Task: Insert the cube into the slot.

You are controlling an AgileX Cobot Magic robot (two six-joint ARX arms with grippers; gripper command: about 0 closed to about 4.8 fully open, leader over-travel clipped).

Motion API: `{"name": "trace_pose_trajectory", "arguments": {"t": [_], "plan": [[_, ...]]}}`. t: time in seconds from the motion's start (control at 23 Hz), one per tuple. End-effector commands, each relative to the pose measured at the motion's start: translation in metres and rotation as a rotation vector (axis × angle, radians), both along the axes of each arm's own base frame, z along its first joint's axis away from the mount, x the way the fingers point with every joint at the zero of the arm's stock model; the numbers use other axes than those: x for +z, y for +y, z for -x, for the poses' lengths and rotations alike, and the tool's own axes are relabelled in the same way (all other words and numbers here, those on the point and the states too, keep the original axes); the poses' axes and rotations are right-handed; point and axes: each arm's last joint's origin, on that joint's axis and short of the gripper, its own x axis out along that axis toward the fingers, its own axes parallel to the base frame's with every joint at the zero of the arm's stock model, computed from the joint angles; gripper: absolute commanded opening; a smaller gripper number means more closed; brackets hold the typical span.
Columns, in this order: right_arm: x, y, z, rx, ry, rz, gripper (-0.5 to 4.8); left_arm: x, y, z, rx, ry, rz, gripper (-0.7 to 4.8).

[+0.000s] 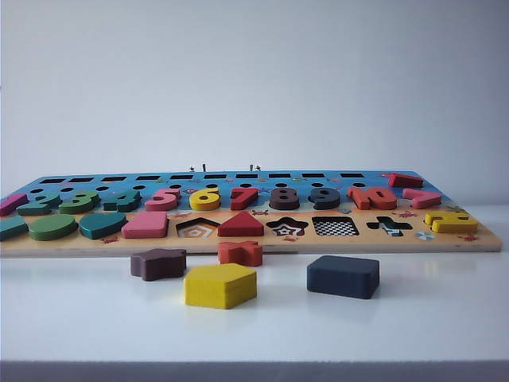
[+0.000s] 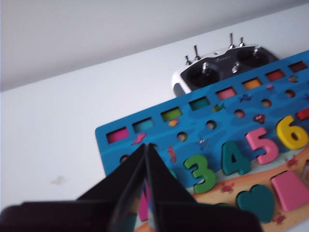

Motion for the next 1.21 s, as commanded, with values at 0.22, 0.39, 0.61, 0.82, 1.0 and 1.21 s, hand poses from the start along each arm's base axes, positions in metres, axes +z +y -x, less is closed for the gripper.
{"name": "trace_pose_trajectory", "arguments": {"t": [0.22, 0.39, 0.61, 0.82, 1.0, 1.21], "plan": [[0.0, 0.0, 0.0, 0.0, -0.013, 0.0, 0.0, 0.034, -0.023, -0.009, -0.214, 0.101, -0.022, 0.17], [0.0, 0.0, 0.0, -0.001, -0.013, 0.0, 0.0, 0.044, -0.033, -0.008, -0.338, 0.21, -0.033, 0.17], [0.001, 0.0, 0.0, -0.001, -0.019, 0.001, 0.0, 0.054, -0.044, -0.001, -0.507, 0.385, -0.036, 0.17], [0.004, 0.0, 0.0, -0.001, -0.044, -0.02, 0.0, 0.074, -0.049, 0.003, -0.572, 0.478, -0.046, 0.17], [0.004, 0.0, 0.0, -0.014, -0.039, -0.186, 0.03, 0.092, -0.053, -0.001, -0.612, 0.548, -0.032, 0.17], [0.004, 0.0, 0.0, -0.01, -0.035, -0.257, 0.42, 0.094, -0.057, -0.008, -0.611, 0.57, -0.029, 0.17]]}}
